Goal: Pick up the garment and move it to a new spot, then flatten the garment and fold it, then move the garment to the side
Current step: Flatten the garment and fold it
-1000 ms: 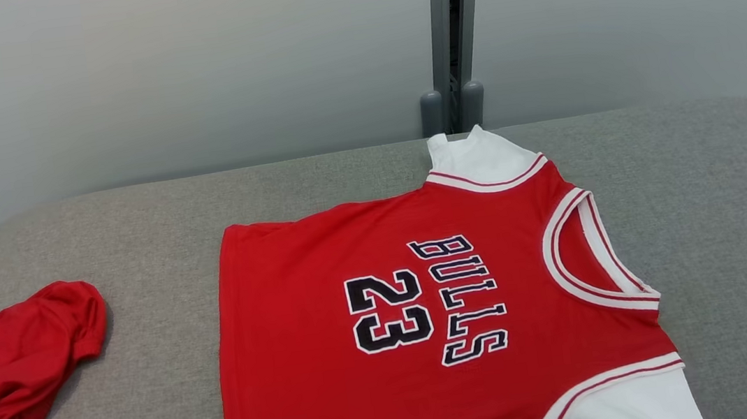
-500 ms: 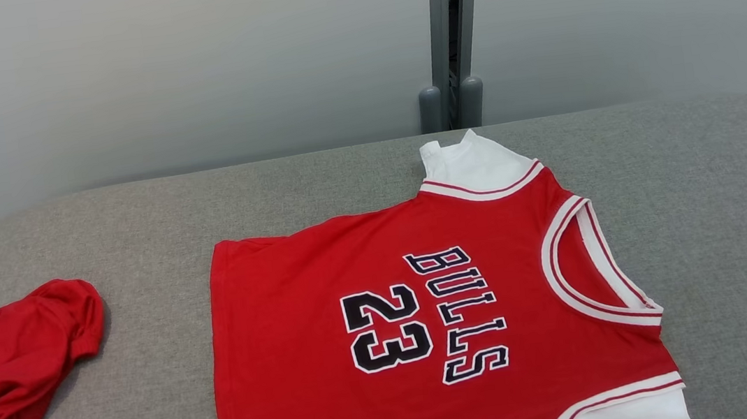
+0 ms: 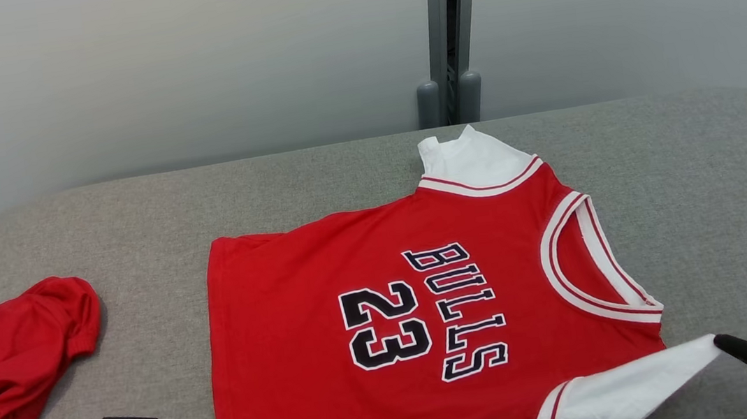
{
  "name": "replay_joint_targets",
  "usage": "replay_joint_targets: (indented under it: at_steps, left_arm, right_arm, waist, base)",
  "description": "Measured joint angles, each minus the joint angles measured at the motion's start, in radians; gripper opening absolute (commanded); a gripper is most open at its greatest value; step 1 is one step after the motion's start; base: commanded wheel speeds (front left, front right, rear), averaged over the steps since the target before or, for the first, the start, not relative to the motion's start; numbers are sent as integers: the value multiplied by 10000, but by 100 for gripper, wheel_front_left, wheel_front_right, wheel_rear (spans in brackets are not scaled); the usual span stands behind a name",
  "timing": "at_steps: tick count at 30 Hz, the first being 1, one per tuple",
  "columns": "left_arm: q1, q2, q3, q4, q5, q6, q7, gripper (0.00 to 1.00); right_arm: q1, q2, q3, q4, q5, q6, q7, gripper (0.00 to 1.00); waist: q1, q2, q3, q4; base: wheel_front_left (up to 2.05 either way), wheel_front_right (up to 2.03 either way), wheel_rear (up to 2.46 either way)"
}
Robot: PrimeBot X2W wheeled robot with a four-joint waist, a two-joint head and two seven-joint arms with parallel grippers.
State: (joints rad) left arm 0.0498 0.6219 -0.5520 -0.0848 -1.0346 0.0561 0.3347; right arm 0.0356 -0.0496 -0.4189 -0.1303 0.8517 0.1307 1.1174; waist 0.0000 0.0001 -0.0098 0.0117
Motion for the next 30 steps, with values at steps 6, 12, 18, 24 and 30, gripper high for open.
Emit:
replay_joint_targets:
  at_steps: [6,12,18,24,30]
  left_arm:
    - [-288,-376,537,-52,-832,299,113,0]
    - [-619,-926,1143,261,-1578,522,-104,0]
    - [-984,-1350,1290,646,-1816,545,-286,0]
    - [-1430,-1666,1360,1070,-1755,464,-612,0]
    - [-1919,-2013,1407,1653,-1595,431,-976,0]
  right_arm:
    - [-993,4,-27,767,-305,0,-560,0]
    - [-1892,-25,15,1505,-619,-2,-1093,0]
    - [-2730,-86,102,2121,-963,-2,-1691,0]
    - [-3494,-207,293,2671,-1187,-2,-2222,0]
    - [-3962,-360,569,3133,-1294,0,-2727,0]
  waist:
    - [0,0,275,52]
    - [0,0,626,172]
    - [0,0,975,275]
    - [0,0,1274,401]
    - [0,0,1592,533]
  base:
    - [0,0,0]
    - [0,0,0]
    - [0,0,0]
    - [0,0,0]
    - [0,0,0]
